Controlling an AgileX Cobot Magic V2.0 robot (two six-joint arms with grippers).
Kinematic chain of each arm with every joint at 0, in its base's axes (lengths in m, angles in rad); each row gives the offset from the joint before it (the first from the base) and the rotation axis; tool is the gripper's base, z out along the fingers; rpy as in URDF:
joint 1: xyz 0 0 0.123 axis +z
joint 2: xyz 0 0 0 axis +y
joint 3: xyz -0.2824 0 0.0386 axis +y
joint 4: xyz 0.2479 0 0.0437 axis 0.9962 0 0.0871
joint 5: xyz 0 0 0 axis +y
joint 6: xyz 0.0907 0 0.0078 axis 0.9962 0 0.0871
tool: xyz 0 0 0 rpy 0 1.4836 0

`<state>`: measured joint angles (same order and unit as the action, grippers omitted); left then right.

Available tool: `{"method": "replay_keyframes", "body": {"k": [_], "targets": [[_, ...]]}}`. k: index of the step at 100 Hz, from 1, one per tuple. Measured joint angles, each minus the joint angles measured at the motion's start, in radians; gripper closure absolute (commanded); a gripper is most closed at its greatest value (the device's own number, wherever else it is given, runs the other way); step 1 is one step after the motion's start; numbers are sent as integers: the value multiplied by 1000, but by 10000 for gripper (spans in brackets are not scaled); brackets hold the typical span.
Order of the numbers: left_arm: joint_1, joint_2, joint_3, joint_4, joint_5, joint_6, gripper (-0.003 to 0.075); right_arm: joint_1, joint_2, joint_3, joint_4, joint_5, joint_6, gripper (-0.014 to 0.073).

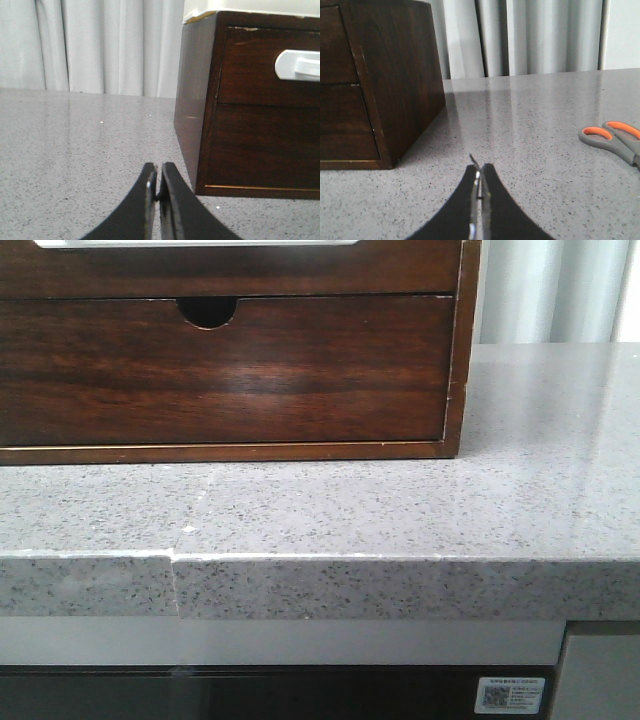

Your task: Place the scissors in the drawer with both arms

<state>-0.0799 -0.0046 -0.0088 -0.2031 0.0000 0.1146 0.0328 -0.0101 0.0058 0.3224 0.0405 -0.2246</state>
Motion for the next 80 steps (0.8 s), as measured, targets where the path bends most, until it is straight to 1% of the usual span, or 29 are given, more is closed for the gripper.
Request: {"method": "replay_keyframes", "body": {"k": [8, 17, 28, 39, 47, 59, 67, 80], "targets": [[0, 0, -22, -18, 36, 0, 741, 0, 0, -29, 7, 10, 0, 662], [0, 0, -82, -25, 90, 0, 741, 0, 29, -80, 7, 12, 0, 662], [0, 17, -179, -28, 148, 0, 741, 0, 115, -155, 7, 17, 0, 662], [0, 89, -276, -19, 218, 0, 741, 0, 223, -240, 2, 60, 0, 662], [0, 156, -338, 3, 271, 0, 741, 0, 300, -307, -42, 121, 0, 662], [0, 263, -422, 30, 317, 0, 741, 0, 416, -415, -150, 219, 0, 662], [0, 330, -470, 38, 324, 0, 741, 0, 475, -484, -179, 263, 0, 662], [0, 400, -511, 41, 320, 0, 741, 0, 540, -549, -191, 276, 0, 662]]}}
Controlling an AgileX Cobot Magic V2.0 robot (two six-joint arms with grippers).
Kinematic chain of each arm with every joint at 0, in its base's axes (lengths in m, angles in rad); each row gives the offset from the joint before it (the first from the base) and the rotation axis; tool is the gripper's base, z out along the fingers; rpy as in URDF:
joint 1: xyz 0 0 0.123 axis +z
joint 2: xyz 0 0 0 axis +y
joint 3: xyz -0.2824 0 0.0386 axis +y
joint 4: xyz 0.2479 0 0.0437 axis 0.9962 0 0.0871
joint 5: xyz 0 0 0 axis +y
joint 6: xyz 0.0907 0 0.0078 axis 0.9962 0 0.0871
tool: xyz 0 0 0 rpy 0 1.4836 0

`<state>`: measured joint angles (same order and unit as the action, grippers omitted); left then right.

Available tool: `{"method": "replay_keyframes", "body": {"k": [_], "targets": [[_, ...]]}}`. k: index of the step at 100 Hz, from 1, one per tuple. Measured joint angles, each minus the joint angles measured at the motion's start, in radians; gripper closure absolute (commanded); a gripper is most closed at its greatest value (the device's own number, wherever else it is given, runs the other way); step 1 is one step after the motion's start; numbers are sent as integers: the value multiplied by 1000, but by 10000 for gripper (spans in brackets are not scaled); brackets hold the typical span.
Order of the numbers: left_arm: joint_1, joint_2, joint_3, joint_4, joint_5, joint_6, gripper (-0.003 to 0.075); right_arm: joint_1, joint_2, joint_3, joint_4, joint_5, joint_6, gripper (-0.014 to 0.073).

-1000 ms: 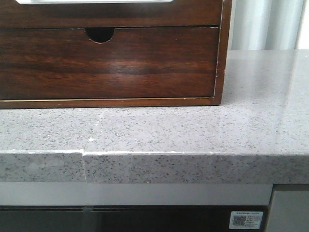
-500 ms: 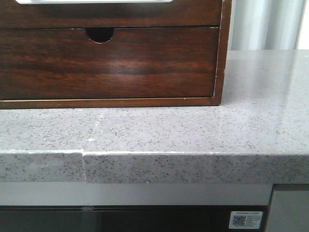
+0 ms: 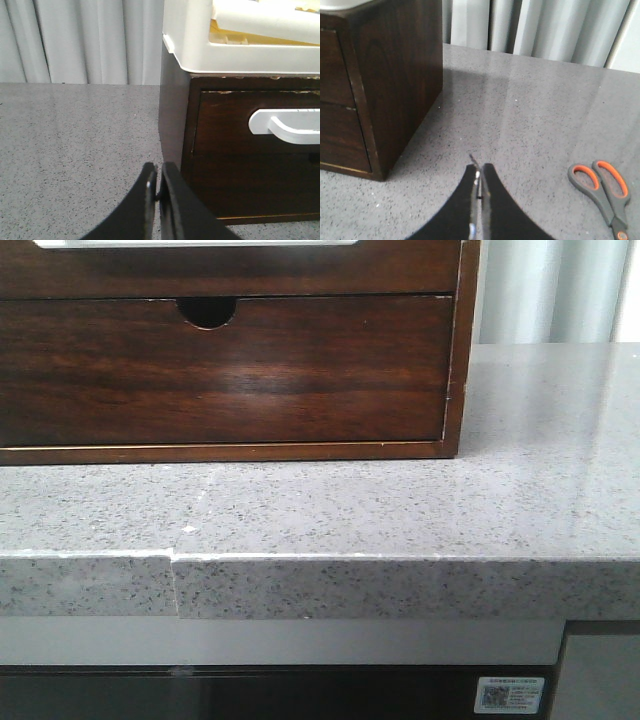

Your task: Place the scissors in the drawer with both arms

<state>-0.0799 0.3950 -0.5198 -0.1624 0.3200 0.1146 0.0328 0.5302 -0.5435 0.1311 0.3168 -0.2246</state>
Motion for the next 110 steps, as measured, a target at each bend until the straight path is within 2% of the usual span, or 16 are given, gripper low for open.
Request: {"method": "replay_keyframes", "body": {"k": [58, 65, 71, 75, 80, 85, 90, 95, 100, 110], "targets": [[0, 39, -4, 2, -2, 0, 741, 0, 17, -10, -5, -14, 0, 660], [0, 39, -4, 2, 0, 0, 740, 0, 17, -10, -5, -14, 0, 609], [0, 39, -4, 4, 2, 0, 735, 0, 17, -10, -5, -14, 0, 497], [0, 39, -4, 6, 2, 0, 703, 0, 17, -10, -5, -14, 0, 414], [0, 39, -4, 14, 2, 0, 623, 0, 17, -10, -5, -14, 0, 272], [0, 39, -4, 32, 2, 0, 502, 0, 17, -10, -6, -14, 0, 167], [0, 39, -4, 51, 2, 0, 347, 0, 17, -10, -8, -14, 0, 90], [0, 39, -4, 64, 2, 0, 241, 0, 17, -10, -13, -14, 0, 47], [0, 39, -4, 71, 2, 0, 181, 0, 17, -10, -15, -14, 0, 36], [0, 39, -4, 79, 2, 0, 168, 0, 17, -10, -15, -14, 0, 36]]}}
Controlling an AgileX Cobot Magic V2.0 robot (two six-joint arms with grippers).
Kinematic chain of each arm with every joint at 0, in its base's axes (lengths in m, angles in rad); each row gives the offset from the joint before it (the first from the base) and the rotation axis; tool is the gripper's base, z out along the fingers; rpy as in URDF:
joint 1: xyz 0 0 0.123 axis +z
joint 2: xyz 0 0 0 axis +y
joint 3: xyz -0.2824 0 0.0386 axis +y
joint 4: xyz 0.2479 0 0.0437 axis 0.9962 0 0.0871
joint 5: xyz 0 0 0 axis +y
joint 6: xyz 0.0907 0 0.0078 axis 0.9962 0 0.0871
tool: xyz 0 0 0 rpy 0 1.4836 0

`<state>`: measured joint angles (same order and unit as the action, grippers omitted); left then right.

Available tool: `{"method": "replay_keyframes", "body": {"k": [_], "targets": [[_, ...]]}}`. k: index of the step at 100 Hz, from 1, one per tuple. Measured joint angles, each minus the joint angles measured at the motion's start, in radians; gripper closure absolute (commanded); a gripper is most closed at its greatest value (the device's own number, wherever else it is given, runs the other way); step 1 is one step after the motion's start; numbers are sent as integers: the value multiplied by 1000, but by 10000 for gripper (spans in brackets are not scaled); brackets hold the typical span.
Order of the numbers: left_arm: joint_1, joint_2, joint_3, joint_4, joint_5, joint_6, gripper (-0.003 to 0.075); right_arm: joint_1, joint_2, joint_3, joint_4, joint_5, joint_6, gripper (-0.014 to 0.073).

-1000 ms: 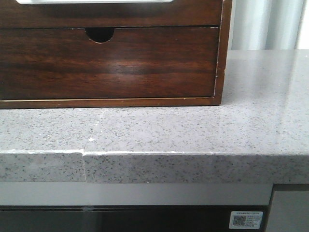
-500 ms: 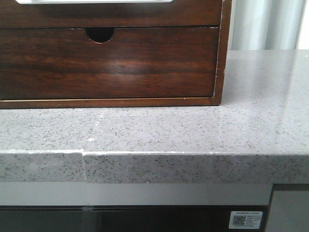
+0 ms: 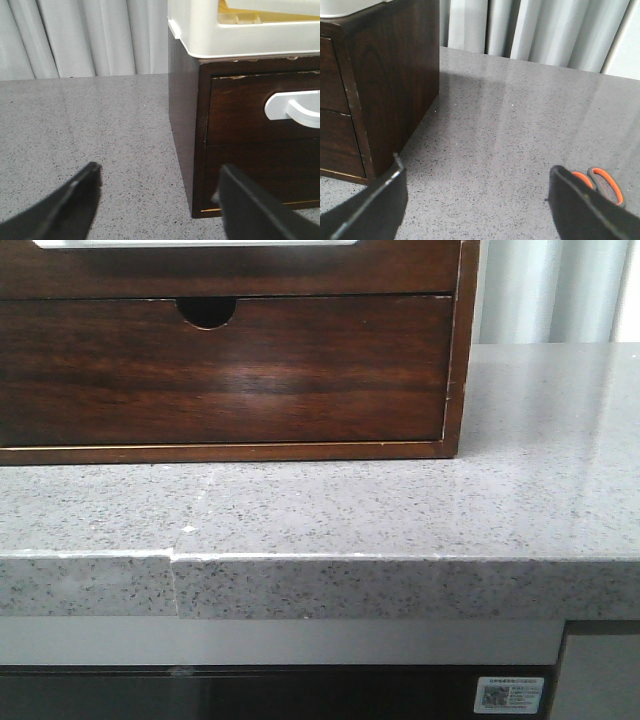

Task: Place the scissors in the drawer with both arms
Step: 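Hook the left gripper around the white drawer handle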

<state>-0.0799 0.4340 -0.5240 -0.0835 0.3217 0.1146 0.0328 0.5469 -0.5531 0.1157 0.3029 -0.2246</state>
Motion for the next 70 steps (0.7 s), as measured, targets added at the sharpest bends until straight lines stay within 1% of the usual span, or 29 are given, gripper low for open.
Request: {"method": "replay_keyframes", "body": {"k": [49, 59, 70], "targets": [[0, 0, 0, -2, 0, 0, 177, -12, 12, -2, 0, 5, 9, 37], [0, 0, 0, -4, 0, 0, 177, -68, 51, -11, 0, 39, 38, 37], [0, 0, 0, -8, 0, 0, 177, -166, 104, -42, 0, 104, 53, 37]]}}
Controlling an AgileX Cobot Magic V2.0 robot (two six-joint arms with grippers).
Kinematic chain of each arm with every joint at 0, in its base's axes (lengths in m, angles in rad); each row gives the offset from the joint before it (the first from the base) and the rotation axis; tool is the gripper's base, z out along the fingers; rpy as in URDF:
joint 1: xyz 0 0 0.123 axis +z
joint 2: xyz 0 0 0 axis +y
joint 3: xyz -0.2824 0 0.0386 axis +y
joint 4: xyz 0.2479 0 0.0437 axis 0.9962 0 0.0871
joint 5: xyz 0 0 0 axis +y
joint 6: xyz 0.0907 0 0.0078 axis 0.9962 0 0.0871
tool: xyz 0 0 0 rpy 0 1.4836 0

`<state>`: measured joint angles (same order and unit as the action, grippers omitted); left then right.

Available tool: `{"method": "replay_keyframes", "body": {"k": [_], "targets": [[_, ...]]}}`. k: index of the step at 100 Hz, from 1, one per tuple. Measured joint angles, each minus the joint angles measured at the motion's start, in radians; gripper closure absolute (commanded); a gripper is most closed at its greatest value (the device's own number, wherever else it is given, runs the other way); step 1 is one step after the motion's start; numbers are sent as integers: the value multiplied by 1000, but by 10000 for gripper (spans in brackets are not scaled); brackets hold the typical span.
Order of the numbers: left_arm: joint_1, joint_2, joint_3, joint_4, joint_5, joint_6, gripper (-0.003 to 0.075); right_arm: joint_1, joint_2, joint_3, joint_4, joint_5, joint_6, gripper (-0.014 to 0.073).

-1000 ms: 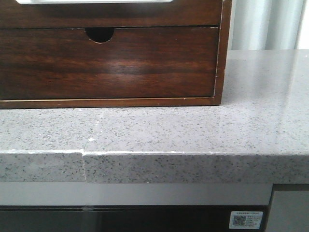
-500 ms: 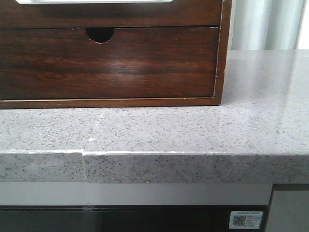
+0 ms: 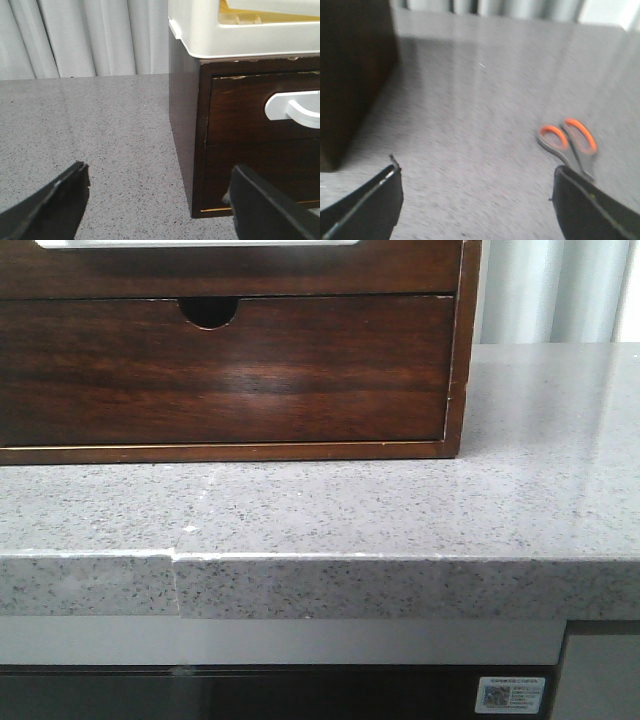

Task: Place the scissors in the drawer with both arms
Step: 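Hook the left gripper around the white drawer handle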

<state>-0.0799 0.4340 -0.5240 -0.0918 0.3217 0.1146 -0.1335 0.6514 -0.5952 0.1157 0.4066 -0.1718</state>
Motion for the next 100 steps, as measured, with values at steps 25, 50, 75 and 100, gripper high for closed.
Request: {"method": "replay_keyframes", "body": {"k": [25, 50, 75, 100], "targets": [[-4, 30, 0, -198, 0, 0, 177, -96, 32, -25, -4, 105, 5, 37], [-87, 175, 0, -610, -4, 0, 177, -96, 32, -25, -4, 121, 5, 37], [-240, 345, -1, -867, -124, 0, 177, -96, 32, -25, -5, 121, 5, 37], [-363, 475, -80, -947, -208, 0, 177, -96, 32, -25, -6, 121, 7, 37]]}}
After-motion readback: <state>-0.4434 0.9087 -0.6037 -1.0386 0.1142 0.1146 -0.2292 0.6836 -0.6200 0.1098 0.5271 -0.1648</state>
